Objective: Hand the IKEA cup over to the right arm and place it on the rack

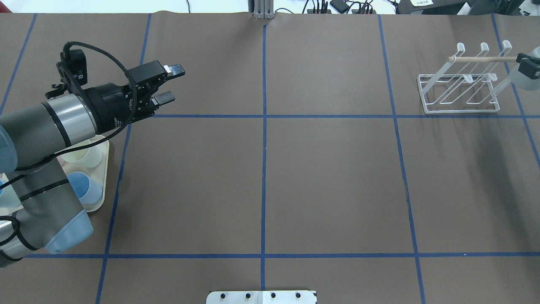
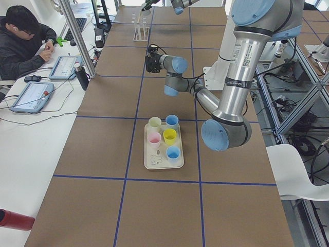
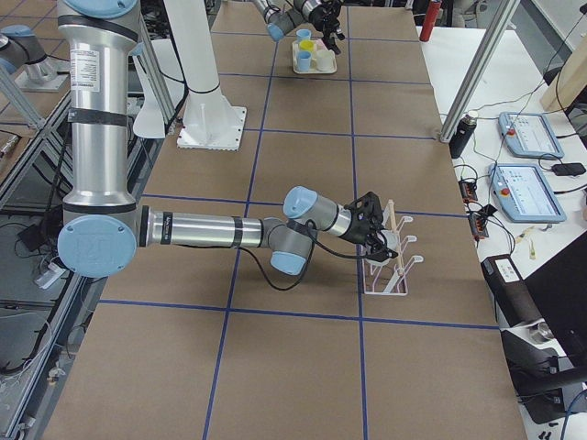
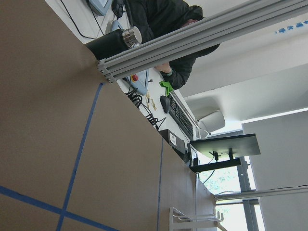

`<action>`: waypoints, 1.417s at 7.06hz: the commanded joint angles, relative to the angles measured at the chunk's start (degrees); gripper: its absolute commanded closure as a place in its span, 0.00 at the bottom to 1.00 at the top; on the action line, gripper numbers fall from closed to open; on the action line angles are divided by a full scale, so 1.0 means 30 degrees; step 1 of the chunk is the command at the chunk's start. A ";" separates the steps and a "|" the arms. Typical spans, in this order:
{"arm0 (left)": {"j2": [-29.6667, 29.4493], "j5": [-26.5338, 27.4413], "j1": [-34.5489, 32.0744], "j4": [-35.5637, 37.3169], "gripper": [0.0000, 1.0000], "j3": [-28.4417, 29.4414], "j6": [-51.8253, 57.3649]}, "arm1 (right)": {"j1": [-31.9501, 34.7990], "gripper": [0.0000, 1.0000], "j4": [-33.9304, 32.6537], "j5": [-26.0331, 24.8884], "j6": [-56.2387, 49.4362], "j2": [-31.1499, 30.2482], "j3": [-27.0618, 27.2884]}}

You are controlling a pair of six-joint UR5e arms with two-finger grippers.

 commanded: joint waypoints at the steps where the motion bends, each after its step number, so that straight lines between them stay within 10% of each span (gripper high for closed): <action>1: 0.0001 0.0000 0.0002 0.0000 0.00 0.0003 0.0000 | -0.0002 1.00 0.0061 0.0038 0.0000 0.0278 -0.0732; 5: 0.0001 0.0000 0.0002 0.0000 0.00 -0.0027 0.0000 | -0.0031 1.00 0.0002 0.0038 0.0058 0.0310 -0.0999; 6: 0.0001 0.0000 -0.0027 0.0000 0.00 -0.0027 0.0000 | -0.0031 0.37 -0.0027 0.0038 0.0029 0.0339 -0.0999; 7: 0.0001 0.0000 -0.0028 0.0000 0.00 -0.0027 0.0000 | -0.0031 0.00 0.0147 0.0125 0.0029 0.0310 -0.1086; 10: 0.0030 0.0000 -0.0028 0.0000 0.00 -0.0027 0.0000 | -0.0031 0.00 0.0148 0.0242 0.0029 0.0310 -0.1058</action>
